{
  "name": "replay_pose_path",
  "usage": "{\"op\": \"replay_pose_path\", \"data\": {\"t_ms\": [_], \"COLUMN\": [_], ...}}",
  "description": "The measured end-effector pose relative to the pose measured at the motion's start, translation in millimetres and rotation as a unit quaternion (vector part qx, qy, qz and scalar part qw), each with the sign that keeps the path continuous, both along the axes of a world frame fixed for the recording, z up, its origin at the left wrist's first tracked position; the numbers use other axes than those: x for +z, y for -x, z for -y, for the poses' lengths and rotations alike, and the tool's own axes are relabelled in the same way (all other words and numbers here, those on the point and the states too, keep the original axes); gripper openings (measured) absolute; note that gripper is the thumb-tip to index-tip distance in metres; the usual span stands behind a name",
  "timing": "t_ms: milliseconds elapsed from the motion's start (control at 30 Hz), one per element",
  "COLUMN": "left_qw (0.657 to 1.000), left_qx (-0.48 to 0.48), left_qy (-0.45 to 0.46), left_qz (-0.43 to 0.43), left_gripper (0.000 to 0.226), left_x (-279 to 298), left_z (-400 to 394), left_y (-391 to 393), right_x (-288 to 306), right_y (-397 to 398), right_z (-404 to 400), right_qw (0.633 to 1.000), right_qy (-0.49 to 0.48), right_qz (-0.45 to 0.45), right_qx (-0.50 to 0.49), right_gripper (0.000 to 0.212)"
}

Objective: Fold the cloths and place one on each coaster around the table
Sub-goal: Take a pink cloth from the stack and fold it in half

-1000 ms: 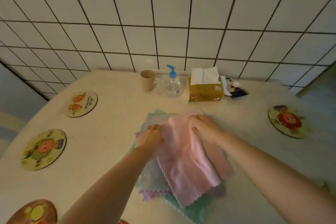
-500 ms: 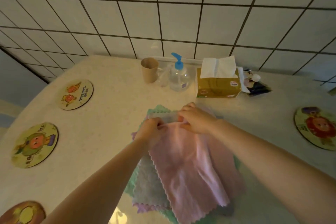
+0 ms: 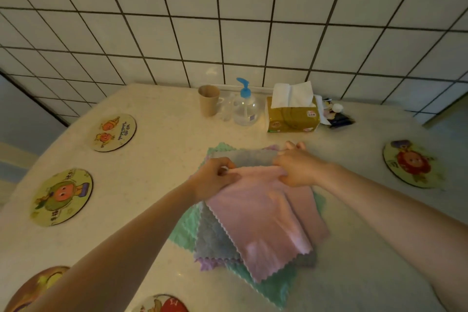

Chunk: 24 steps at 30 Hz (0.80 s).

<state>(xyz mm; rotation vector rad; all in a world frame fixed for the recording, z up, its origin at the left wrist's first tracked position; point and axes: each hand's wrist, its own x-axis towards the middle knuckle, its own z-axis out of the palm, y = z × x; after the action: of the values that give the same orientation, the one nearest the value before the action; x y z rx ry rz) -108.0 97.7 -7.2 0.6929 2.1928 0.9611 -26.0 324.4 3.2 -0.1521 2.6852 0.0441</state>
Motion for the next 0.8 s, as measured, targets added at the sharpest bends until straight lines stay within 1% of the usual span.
{"op": "replay_pose_path", "data": {"t_ms": [67,100,167,233,333,367,467,500,567,600,633,667,733,767,800], "left_qw": [1.000,1.000,0.998,0.994,0.986,0.983,0.976,0.974,0.973,0.977,0.983,0.985,0.967,0.954,0.943], "left_qx": [-0.014,-0.020,-0.024,-0.038,-0.086,-0.095,-0.116,-0.120,-0.119,-0.116,-0.112,-0.103,-0.060,-0.030,0.006], "left_qy": [0.009,0.011,0.011,0.031,0.048,0.048,0.063,0.070,0.080,0.089,0.109,0.138,0.181,0.180,0.163], "left_qz": [0.004,0.010,0.050,0.093,0.133,0.147,0.173,0.182,0.181,0.156,0.099,0.015,-0.168,-0.239,-0.290], "left_gripper": [0.014,0.018,0.025,0.028,0.036,0.036,0.031,0.030,0.026,0.022,0.014,0.005,0.006,0.007,0.009], "left_x": [12,21,40,58,78,85,104,108,116,119,119,120,117,117,119], "left_z": [13,22,44,73,124,143,204,223,264,284,300,318,340,349,359], "left_y": [2,2,3,5,13,16,31,37,49,56,64,74,93,99,103], "right_x": [14,23,38,56,80,88,101,104,103,100,96,91,88,89,91], "right_y": [-6,-9,-12,-14,-12,-11,-4,-1,10,17,24,33,47,52,56], "right_z": [6,13,26,43,78,95,150,168,203,221,236,254,277,288,301], "right_qw": [1.000,0.999,0.990,0.971,0.951,0.946,0.918,0.913,0.922,0.932,0.942,0.950,0.950,0.943,0.933], "right_qy": [0.001,0.022,0.103,0.193,0.258,0.272,0.340,0.350,0.340,0.327,0.309,0.292,0.270,0.267,0.267], "right_qz": [0.014,0.023,0.046,0.071,0.103,0.113,0.144,0.148,0.133,0.109,0.075,0.029,-0.079,-0.136,-0.195], "right_qx": [-0.021,-0.039,-0.086,-0.119,-0.134,-0.137,-0.148,-0.146,-0.127,-0.114,-0.106,-0.104,-0.134,-0.145,-0.145], "right_gripper": [0.017,0.018,0.021,0.026,0.035,0.034,0.020,0.019,0.021,0.018,0.012,0.008,0.008,0.007,0.005]}}
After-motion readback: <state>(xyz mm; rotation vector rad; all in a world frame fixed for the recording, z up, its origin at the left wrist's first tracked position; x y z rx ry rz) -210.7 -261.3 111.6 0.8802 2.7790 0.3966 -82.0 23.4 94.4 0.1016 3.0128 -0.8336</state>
